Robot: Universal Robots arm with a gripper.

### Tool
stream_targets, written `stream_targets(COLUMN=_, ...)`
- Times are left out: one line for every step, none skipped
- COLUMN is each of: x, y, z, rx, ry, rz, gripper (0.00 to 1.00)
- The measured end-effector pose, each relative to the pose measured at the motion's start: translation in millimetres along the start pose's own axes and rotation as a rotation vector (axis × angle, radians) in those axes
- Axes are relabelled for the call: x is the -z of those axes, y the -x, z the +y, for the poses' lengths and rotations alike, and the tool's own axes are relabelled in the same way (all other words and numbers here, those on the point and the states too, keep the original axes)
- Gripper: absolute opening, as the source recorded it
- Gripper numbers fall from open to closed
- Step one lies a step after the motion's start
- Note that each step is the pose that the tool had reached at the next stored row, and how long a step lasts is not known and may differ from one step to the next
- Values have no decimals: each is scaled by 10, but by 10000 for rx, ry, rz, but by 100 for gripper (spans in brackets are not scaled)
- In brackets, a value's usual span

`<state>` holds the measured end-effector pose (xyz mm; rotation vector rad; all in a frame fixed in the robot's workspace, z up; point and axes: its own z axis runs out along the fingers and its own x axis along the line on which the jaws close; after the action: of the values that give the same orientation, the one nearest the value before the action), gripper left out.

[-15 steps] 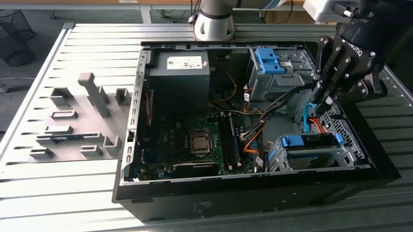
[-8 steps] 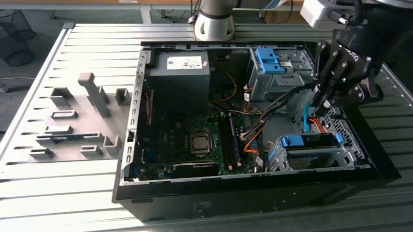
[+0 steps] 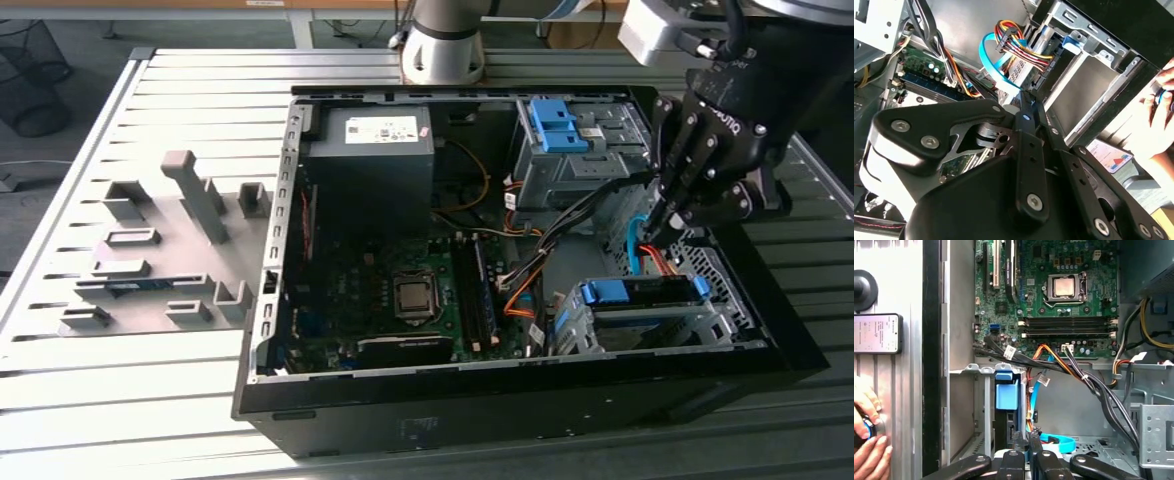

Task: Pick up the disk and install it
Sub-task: 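Insert the second disk wire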

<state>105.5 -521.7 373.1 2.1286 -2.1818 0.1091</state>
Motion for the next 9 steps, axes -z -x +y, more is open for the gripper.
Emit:
stream_targets(x=-4, y=-15, z=0, rx=0, ry=2, rz=-66, gripper=16)
stream_targets(x=-8, y=-29, z=0, rx=0, ry=4, rz=-149, gripper=16)
stream_targets(x=-14, y=-44, z=-1, rx=2, ry=6, rz=-245, gripper=16)
stream_targets(x=-19, y=-60, z=-2, rx=6, ry=9, rz=-385, gripper=16)
stream_targets(x=-24, y=-73, z=-2, rx=7, ry=13, rz=-539, gripper=16)
stream_targets(x=-27, y=-86, z=-2, rx=10, ry=17, rz=-691, gripper=16)
stream_targets(x=-31, y=-99, z=-3, rx=13, ry=21, rz=-856, gripper=16)
stream_targets(x=-34, y=-111, z=-3, rx=15, ry=25, rz=-1035, gripper=16)
stream_targets(x=-38, y=-123, z=-3, rx=18, ry=29, rz=-1216, gripper=16)
